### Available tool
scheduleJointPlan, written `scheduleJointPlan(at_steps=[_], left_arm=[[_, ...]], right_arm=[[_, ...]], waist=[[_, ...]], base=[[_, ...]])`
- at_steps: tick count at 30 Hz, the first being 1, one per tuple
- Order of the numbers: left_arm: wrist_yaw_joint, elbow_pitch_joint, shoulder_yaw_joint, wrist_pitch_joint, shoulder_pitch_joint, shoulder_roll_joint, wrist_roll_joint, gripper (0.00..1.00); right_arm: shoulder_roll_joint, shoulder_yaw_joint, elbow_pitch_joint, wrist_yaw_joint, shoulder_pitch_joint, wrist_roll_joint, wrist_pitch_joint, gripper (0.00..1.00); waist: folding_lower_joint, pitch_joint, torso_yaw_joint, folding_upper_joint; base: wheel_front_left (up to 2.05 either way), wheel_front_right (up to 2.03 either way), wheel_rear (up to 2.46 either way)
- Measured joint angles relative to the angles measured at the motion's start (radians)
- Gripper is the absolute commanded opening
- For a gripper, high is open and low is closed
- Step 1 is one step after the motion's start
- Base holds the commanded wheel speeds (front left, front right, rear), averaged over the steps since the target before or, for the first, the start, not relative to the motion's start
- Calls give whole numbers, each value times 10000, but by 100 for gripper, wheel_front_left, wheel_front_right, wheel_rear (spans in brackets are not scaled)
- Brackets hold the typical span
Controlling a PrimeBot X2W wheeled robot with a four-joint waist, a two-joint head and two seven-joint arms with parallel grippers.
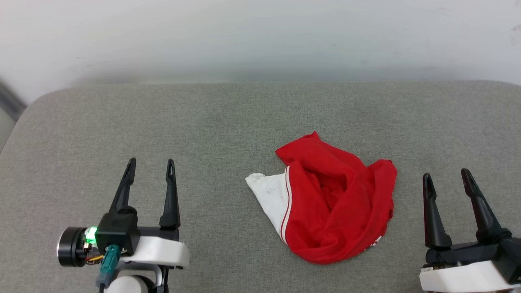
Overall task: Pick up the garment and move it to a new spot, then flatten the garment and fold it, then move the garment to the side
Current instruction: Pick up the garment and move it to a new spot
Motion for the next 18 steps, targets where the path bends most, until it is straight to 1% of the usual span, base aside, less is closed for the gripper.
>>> scheduleJointPlan(at_steps=[5,8,14,18], left_arm=[[-570,27,562,0,532,-564,566,100],[-834,82,865,0,771,-844,805,100],[-1442,288,1223,0,1163,-1258,1166,100],[-1716,378,1471,0,1359,-1471,1290,100]], right_arm=[[2,4,90,0,185,58,0,100],[0,12,165,0,268,98,0,100],[0,33,359,0,506,222,0,100],[0,21,468,0,601,307,0,100]], waist=[[0,-163,16,0],[0,-277,23,0],[0,-511,31,0],[0,-596,12,0]], base=[[0,0,0],[0,0,0],[0,0,0],[0,0,0]])
